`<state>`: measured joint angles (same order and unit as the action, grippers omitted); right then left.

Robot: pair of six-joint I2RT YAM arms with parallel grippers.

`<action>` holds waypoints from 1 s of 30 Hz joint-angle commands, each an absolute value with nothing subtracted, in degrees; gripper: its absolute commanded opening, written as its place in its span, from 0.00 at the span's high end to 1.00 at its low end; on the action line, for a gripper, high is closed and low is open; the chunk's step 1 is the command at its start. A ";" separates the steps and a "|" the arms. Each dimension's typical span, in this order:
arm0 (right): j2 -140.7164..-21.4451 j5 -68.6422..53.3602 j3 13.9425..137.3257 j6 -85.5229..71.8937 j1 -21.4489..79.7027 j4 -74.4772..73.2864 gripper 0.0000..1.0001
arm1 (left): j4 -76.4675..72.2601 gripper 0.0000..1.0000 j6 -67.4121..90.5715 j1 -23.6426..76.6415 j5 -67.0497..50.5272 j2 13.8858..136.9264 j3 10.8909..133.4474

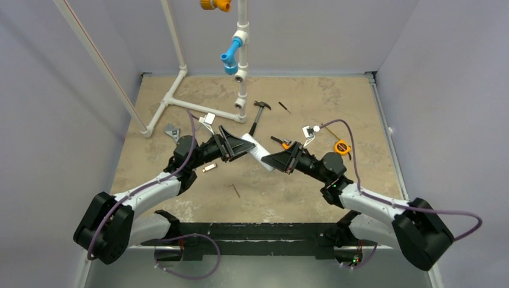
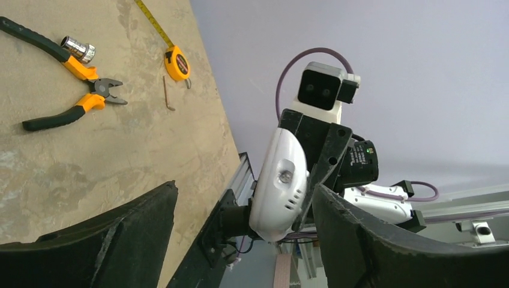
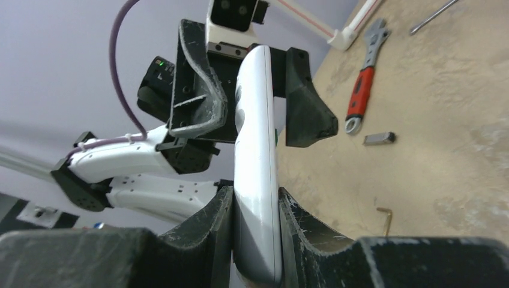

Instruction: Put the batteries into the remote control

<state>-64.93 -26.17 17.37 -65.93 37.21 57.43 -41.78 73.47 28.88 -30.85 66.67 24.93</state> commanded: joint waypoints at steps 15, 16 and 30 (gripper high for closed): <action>-50.58 15.96 23.13 -16.10 54.05 15.20 1.00 | -2.81 0.08 46.51 27.17 -23.66 51.27 36.47; -51.54 17.32 23.24 -15.42 55.07 15.22 1.00 | -3.22 0.08 46.84 27.08 -23.99 51.61 36.33; -59.51 21.79 21.36 -13.01 60.16 18.48 0.99 | -3.22 0.10 46.47 26.06 -24.52 53.16 36.87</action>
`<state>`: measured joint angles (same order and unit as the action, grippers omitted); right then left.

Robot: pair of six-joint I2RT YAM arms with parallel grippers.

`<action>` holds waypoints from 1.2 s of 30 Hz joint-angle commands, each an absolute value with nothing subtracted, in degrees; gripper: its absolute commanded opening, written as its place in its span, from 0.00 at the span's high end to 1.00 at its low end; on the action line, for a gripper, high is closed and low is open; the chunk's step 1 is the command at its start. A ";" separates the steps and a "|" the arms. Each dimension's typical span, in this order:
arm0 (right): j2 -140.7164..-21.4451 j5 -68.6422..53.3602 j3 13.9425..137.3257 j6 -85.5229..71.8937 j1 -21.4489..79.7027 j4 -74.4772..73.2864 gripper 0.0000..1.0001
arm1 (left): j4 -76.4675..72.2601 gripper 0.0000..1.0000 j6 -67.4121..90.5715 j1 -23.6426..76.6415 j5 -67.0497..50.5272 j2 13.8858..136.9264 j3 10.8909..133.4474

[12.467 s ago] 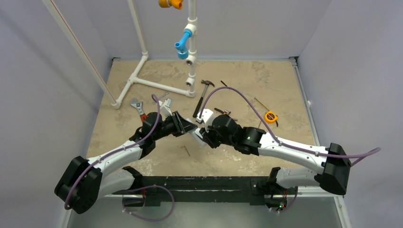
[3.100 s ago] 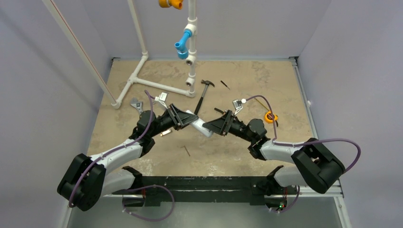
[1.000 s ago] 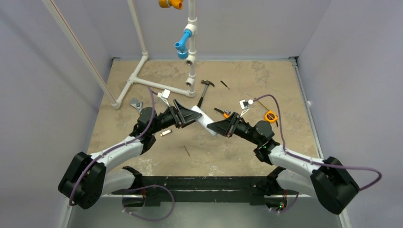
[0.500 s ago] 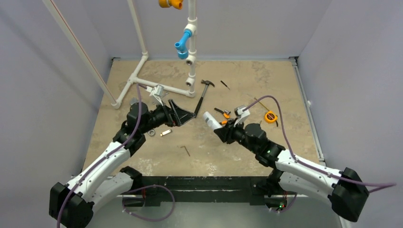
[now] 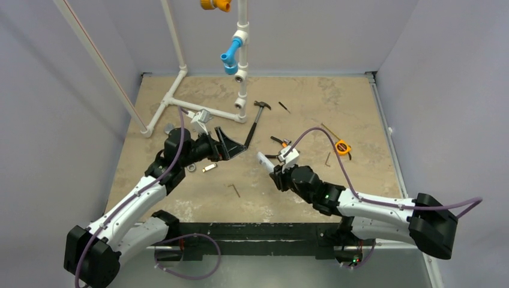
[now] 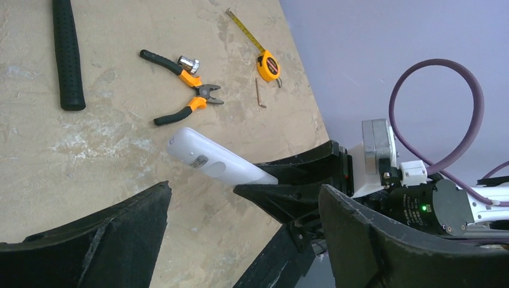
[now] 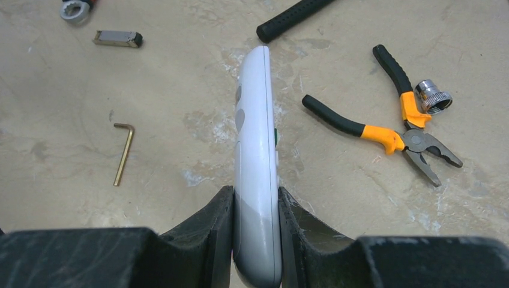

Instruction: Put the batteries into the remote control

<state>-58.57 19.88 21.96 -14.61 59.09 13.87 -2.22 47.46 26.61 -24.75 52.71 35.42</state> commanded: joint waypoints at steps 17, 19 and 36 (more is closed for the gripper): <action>-71.91 33.73 19.58 -12.70 67.22 26.87 1.00 | -5.79 0.11 48.03 25.20 -25.75 54.12 35.01; -73.73 34.88 20.04 -12.28 68.18 26.16 1.00 | -6.18 0.11 48.23 25.11 -26.11 54.27 34.83; -91.10 51.37 32.83 -15.94 78.35 9.71 0.71 | -11.23 0.12 51.86 24.02 -29.00 56.08 32.70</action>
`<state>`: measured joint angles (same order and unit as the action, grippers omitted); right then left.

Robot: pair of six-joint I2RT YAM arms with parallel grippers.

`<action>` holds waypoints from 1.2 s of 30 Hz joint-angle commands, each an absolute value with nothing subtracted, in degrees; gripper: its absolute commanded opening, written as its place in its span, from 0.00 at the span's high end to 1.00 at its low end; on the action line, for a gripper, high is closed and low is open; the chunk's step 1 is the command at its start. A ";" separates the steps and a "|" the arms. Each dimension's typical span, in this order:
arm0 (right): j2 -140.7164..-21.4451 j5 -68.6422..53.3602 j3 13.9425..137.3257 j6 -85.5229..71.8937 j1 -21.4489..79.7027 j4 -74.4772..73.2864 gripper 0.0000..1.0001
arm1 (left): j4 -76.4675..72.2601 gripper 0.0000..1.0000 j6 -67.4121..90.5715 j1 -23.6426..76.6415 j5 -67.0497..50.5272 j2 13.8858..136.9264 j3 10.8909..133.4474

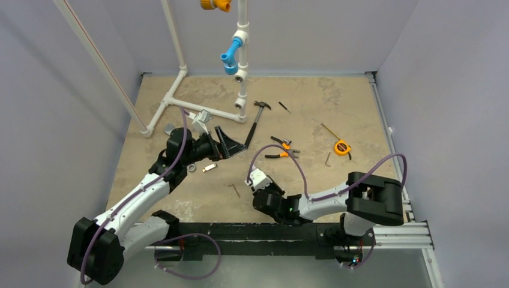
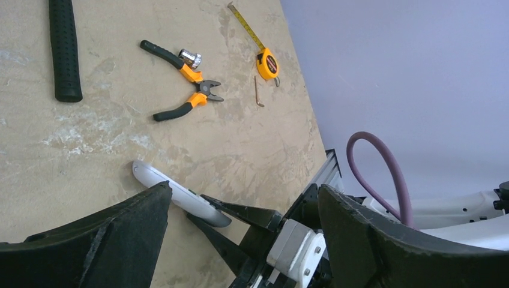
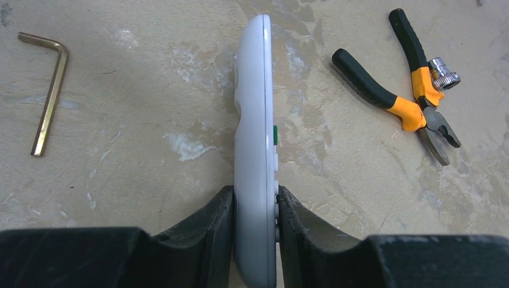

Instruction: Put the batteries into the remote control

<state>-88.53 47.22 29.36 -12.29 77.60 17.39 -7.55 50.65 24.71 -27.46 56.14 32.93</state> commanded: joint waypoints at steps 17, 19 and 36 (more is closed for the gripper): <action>-93.41 44.86 34.67 -17.26 79.69 8.91 0.47 | -11.36 0.12 53.14 22.95 -27.46 54.83 32.67; -93.51 43.21 34.43 -16.59 79.69 10.12 0.43 | -10.50 0.12 52.98 22.95 -26.52 54.38 32.82; -81.26 31.75 27.22 -16.61 75.31 20.49 0.21 | 2.98 0.00 49.64 22.56 -15.00 49.05 34.18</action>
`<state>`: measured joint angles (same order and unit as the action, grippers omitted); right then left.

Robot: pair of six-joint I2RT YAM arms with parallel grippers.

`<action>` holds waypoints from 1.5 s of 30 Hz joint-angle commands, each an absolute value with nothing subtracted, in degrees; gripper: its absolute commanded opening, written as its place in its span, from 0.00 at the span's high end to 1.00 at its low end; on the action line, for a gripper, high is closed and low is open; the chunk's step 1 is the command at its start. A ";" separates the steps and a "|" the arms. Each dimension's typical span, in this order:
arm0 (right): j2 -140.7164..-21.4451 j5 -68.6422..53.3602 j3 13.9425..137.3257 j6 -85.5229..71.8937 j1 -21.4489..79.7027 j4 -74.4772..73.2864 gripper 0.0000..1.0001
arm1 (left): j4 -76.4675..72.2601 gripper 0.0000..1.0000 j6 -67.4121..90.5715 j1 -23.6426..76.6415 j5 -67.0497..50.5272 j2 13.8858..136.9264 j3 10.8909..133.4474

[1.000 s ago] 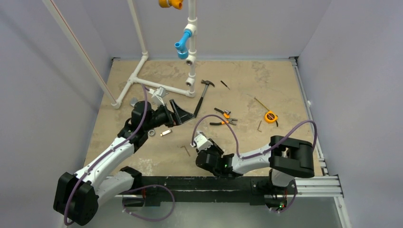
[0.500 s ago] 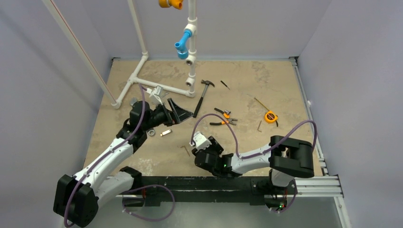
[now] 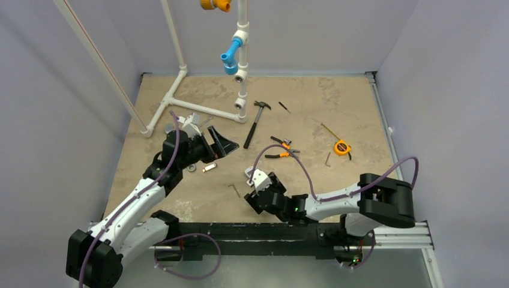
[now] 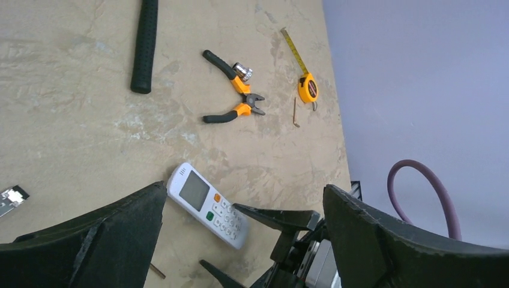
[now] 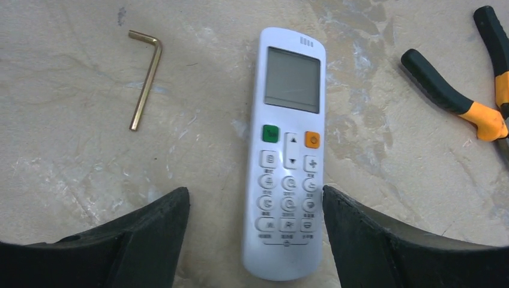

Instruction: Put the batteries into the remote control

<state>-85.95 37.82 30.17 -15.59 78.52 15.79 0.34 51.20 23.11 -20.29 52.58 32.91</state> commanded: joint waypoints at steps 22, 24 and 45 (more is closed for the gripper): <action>-67.30 -10.88 16.91 -33.54 29.75 29.99 0.01 | 8.31 0.00 43.31 22.59 -10.87 44.53 33.75; -65.31 -7.30 16.14 -34.04 29.79 28.66 0.01 | 9.05 0.00 42.88 22.59 -10.23 44.96 33.91; -48.59 5.45 8.82 -28.17 29.88 27.23 0.01 | 13.69 0.00 38.39 22.68 -7.30 43.27 35.54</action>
